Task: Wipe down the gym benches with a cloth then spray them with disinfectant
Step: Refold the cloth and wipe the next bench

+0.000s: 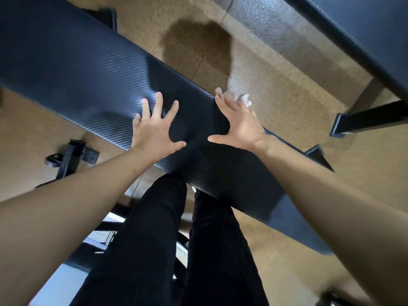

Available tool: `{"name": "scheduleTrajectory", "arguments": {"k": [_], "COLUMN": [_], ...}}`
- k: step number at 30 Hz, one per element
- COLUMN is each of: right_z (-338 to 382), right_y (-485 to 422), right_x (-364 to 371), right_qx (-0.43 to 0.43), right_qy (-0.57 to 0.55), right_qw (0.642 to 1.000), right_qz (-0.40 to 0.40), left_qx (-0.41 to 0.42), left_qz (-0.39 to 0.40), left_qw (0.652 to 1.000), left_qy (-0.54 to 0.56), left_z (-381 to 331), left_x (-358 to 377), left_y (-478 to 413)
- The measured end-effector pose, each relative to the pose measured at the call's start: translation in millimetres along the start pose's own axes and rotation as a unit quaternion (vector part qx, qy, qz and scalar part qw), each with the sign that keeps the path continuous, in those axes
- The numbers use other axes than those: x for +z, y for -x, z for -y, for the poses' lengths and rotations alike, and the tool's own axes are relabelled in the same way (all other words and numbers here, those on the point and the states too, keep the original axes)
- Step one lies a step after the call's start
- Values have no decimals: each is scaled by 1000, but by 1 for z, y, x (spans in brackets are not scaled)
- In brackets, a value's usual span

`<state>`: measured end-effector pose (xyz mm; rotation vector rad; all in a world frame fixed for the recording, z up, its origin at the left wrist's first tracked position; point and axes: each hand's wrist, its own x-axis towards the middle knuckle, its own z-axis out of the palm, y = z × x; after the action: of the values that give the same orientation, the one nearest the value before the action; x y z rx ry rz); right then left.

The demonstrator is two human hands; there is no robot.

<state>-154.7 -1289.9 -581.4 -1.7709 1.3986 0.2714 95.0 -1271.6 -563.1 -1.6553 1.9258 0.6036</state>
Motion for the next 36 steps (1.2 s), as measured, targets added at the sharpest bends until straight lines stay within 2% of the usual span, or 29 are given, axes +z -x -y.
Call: {"name": "scheduleTrajectory", "arguments": {"k": [8, 13, 16, 24, 30, 36], "right_z": [22, 44, 59, 123, 175, 220], "right_y": [-33, -54, -69, -128, -176, -228], "right_x": [-12, -19, -23, -29, -41, -46], "right_qx": [-43, -68, -78, -74, -66, -78], "right_qy": [-24, -6, -4, -5, 6, 3], "right_qw": [999, 998, 997, 997, 998, 997], "right_qz": [1, 0, 4, 1, 21, 24], "left_qx": [-22, -11, -25, -142, -213, -193], "left_qz": [16, 23, -14, -61, -40, -35], "left_qw": [999, 996, 995, 985, 968, 971], "left_qy": [20, 84, 92, 82, 126, 134], "left_z": [0, 17, 45, 156, 232, 250], "left_x": [0, -10, -19, -50, -60, -50], "left_y": [-1, 2, 5, -35, -68, -71]}}
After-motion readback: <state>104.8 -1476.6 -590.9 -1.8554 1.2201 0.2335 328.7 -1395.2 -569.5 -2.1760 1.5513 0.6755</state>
